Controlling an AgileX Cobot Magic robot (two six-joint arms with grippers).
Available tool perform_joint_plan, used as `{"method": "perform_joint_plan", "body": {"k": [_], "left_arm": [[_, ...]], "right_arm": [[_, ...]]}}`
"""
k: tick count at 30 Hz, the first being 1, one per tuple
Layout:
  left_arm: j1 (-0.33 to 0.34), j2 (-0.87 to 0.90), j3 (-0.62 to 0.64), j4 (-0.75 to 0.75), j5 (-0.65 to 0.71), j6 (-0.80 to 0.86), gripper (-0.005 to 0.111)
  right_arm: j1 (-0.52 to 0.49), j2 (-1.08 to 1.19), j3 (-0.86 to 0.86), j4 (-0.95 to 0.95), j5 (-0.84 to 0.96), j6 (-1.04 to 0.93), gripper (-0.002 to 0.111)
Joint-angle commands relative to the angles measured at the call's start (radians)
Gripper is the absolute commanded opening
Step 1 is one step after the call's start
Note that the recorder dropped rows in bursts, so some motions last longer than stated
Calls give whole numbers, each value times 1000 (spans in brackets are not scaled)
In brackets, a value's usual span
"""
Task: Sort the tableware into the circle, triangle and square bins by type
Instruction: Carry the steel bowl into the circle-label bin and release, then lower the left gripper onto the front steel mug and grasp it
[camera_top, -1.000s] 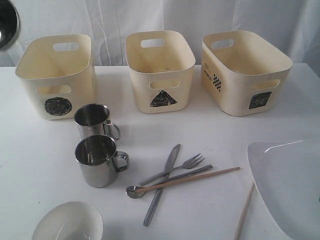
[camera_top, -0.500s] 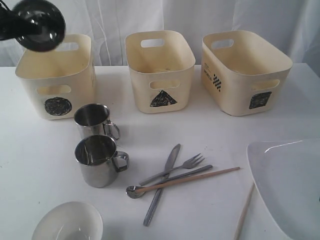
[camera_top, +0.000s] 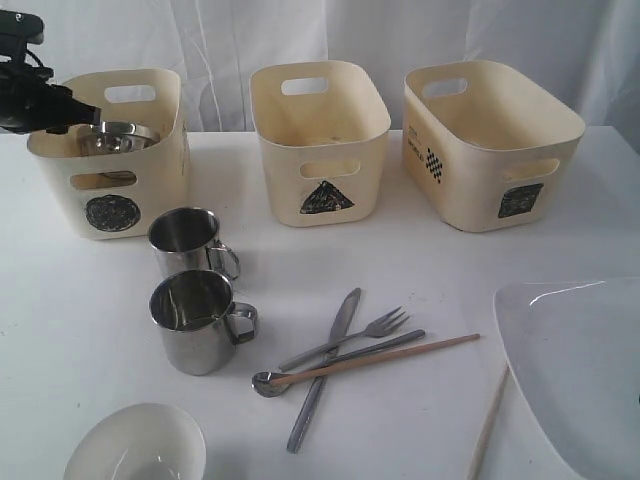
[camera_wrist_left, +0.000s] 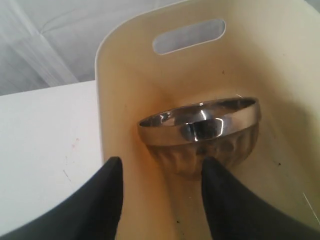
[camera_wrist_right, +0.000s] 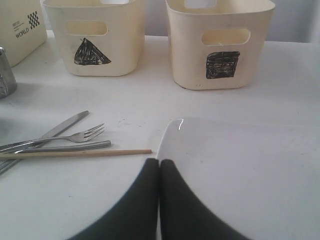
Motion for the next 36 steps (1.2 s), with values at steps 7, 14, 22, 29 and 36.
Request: {"method": "perform_joint_plan", "body": {"k": [7,14,22,29,36], "left_arm": [[-5,-296,-4,-116,496,-53,54],[-5,-318,67,-396,1012,198,54],[-63,-308,310,-743,831,445,54],[-186,-308,437,-726,555,448,54],[-223,-308,485,-660,399,448,54]], "right_arm": [[2,-3,2,-2,-5,4,0],[2,-3,2,-2,-5,4,0],[2,-3,2,-2,-5,4,0],[2,-3,2,-2,-5,4,0],[2,-3,2,-2,-5,4,0]]}}
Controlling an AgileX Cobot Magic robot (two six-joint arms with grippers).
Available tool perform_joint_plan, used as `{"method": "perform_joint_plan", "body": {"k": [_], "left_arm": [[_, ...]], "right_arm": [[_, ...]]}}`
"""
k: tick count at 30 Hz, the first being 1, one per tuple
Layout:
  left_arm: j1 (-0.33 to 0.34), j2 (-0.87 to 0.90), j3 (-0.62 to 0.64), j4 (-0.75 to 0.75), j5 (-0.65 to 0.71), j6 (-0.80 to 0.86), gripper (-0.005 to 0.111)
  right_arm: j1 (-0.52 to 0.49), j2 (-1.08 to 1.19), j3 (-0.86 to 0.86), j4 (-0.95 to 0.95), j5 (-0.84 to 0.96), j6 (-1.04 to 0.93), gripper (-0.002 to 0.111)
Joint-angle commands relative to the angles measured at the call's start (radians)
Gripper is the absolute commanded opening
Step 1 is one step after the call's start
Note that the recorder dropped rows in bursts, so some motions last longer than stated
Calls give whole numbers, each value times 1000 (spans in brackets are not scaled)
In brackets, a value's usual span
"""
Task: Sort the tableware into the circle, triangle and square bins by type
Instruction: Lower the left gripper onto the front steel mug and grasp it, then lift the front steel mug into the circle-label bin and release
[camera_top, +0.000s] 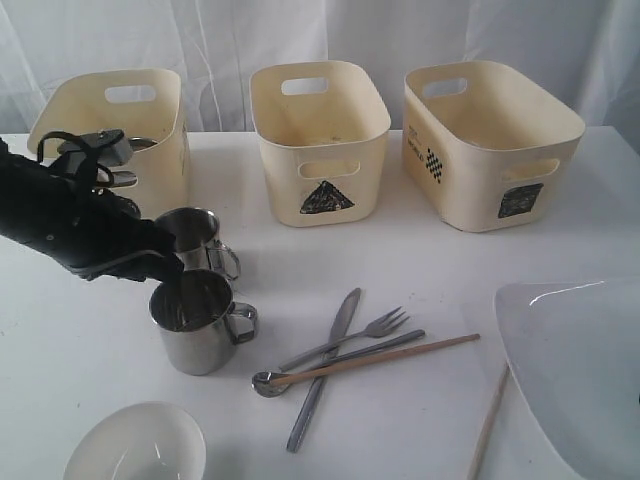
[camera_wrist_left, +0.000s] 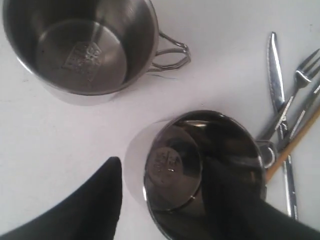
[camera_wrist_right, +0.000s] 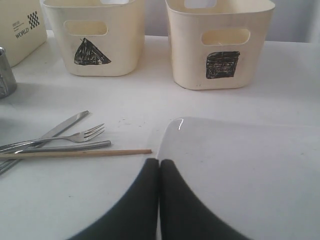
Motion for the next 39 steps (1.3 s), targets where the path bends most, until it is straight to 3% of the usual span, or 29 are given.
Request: {"method": "perform_joint_plan", "body": {"k": [1,16,19,24,35,39], "left_arm": [[-13,-1,21,25,-75,7,54],[-15,147,66,27,-37,7,51],[-15,141,66,27,-54,7,36],[-15,102,60,30,-76,7,0],[-13,-173,-75,89,-25,7,0],[-13,-280,-135,200,-172,7,0]], "right_arm": [[2,-3,2,-2,-5,4,0],[2,-3,2,-2,-5,4,0],[2,-3,2,-2,-5,4,0],[2,-3,2,-2,-5,4,0],[2,-3,2,-2,-5,4,0],[2,-3,2,-2,-5,4,0]]}}
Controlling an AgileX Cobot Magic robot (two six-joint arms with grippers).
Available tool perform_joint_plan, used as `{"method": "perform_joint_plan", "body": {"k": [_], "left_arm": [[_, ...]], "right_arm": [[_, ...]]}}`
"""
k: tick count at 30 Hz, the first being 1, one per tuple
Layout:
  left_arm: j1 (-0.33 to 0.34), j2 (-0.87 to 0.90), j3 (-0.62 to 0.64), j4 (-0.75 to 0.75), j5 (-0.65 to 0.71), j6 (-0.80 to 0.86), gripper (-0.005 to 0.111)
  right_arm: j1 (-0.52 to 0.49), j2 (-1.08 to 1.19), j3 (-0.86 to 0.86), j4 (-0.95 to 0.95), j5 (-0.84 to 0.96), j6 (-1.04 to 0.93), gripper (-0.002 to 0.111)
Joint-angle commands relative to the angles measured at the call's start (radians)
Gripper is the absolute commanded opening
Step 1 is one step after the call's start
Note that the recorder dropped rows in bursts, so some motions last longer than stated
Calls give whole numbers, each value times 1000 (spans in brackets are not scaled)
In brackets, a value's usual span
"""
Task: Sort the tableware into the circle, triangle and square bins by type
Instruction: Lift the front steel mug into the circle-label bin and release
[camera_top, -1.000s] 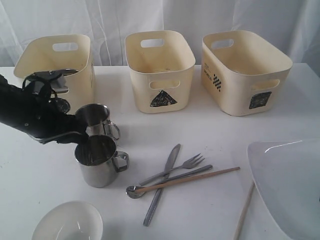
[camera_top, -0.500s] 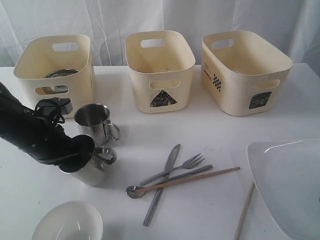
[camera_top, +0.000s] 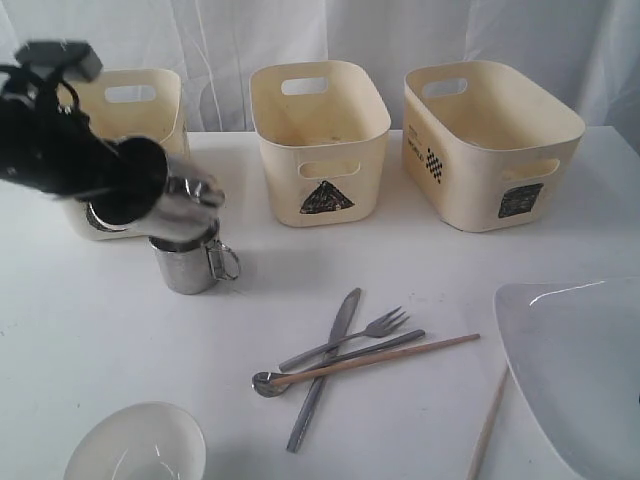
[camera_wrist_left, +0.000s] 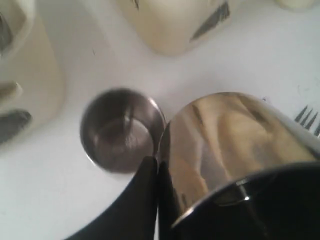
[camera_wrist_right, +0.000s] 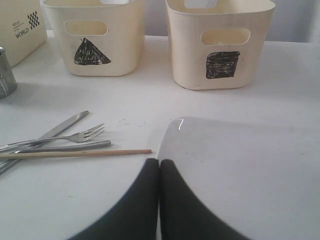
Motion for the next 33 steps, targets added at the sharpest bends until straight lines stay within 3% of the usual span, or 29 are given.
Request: {"method": "perform_joint_plan", "body": {"k": [1,6,10,17,19,23,30,33], "left_arm": [[-4,-113,-54,107,-191,-2,0],[-4,-116,-54,145,-593,-2,0],[-4,-54,-54,145,-824,1,0],[11,227,-61,162,-1236,36,0],[30,324,-87,184,-1217,36,0],[48,448,-150,187,-1048,36,6],[48,475,-206,183,-871,36,51],[48,468,-218,178,-846,34,61]], "right_arm": [[2,-3,2,-2,-5,4,0],[2,-3,2,-2,-5,4,0],[2,-3,2,-2,-5,4,0],[2,-3,2,-2,-5,4,0],[2,-3,2,-2,-7,4,0],[2,-3,2,-2,-7,4,0],[2,-3,2,-2,-7,4,0],[2,-3,2,-2,-5,4,0]]}}
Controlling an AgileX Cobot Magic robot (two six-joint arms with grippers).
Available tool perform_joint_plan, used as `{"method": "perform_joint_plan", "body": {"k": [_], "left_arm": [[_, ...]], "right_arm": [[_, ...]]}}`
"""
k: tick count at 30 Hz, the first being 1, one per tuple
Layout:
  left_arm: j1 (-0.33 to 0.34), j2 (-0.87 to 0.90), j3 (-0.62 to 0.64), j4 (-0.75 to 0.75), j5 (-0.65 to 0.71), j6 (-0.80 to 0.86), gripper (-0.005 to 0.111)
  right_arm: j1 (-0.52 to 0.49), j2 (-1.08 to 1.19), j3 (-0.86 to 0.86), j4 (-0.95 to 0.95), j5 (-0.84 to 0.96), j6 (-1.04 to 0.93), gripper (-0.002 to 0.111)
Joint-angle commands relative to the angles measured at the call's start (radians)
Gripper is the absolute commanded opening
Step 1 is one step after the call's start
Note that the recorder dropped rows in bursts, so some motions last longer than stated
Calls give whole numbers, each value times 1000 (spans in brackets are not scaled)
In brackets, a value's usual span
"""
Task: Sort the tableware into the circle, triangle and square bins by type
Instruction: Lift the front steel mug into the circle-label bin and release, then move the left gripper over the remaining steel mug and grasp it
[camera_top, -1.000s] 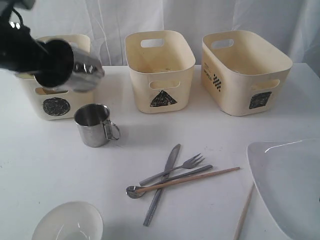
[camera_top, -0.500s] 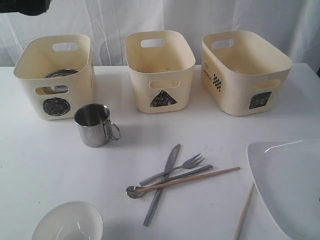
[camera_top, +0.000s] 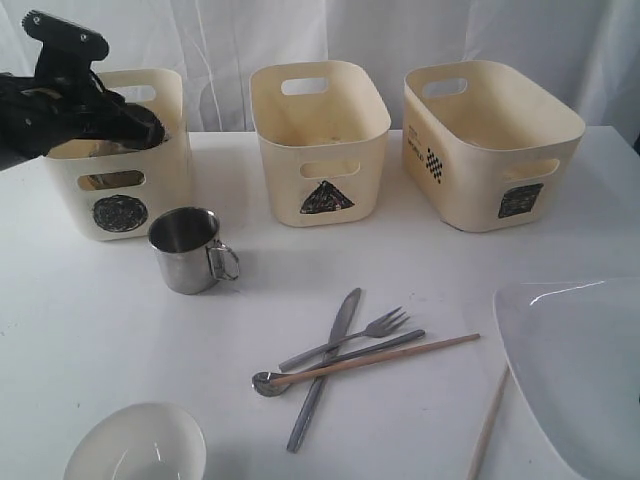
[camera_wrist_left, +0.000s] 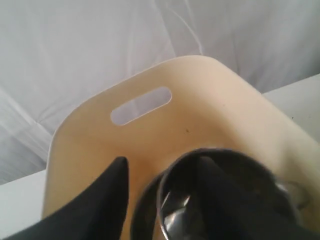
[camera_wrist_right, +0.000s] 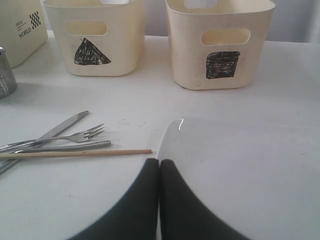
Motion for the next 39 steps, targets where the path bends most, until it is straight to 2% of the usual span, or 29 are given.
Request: {"method": "perform_joint_plan", "body": {"k": [1,5,8,11,17,20,23,25,29,33,39], "left_arm": [[0,-22,-19,-5,43,-3,62],[0,-79,-19,-23,68,-3,62],[0,-155,-19,-35,159,-3,62],[0,-262,-19,-84,367,-10,62],[0,-373,-19,-119,913,-131,62],[0,-357,-12,-117,1068,-207,57],[0,-303,33,-117,1052,-354,41],[-2,-267,42,-117,1052,-384,34],[-2,-210,45,-124,1045,-387,36],[-2,-98,45,-128,1032,-387,57],[-2,-26,45,-130,948,-416,56]], "right_arm": [[2,-3,2,-2,-5,4,0],[2,-3,2,-2,-5,4,0],[2,-3,2,-2,-5,4,0],[2,-3,2,-2,-5,4,0],[2,-3,2,-2,-5,4,0],[2,-3,2,-2,-5,4,0],[2,-3,2,-2,-5,4,0],[2,-3,2,-2,-5,4,0],[2,-3,2,-2,-5,4,0],[2,-3,2,-2,-5,4,0],[2,-3,2,-2,-5,4,0]]}}
